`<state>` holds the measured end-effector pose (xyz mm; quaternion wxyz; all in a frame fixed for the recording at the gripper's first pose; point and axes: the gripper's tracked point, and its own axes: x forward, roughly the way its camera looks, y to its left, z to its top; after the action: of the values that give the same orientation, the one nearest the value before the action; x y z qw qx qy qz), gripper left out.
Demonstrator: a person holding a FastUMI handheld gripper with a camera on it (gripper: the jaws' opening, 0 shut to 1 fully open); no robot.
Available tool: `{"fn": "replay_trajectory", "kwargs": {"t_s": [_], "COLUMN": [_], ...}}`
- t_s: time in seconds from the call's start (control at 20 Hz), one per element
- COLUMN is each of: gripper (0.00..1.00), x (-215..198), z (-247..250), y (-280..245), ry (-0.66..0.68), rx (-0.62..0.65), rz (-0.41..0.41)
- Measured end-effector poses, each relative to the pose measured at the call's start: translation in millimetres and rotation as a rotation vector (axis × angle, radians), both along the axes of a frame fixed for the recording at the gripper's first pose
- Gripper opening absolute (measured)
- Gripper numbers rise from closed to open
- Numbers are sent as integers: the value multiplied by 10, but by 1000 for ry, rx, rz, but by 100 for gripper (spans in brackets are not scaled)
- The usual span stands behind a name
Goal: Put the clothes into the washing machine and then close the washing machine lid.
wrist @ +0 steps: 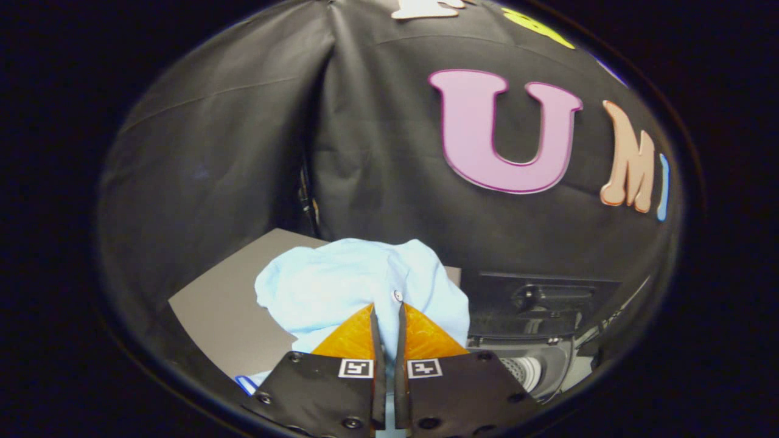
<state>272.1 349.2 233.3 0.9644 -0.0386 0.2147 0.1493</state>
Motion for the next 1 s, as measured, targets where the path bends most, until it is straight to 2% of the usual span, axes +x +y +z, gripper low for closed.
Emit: {"fn": "replay_trajectory", "kwargs": {"t_s": [0.3,0.55,0.85,0.95,1.0], "gripper": [6,6,6,6,9], "x": [55,67,92,110,117], "z": [65,-33,-232,-360,-439], "y": [-1050,-1706,-2199,-2303,-2342], "ry": [-36,-30,-34,-9,7], "rx": [1,16,-70,-57,-46], "rz": [-170,-276,-342,-365,-378]}}
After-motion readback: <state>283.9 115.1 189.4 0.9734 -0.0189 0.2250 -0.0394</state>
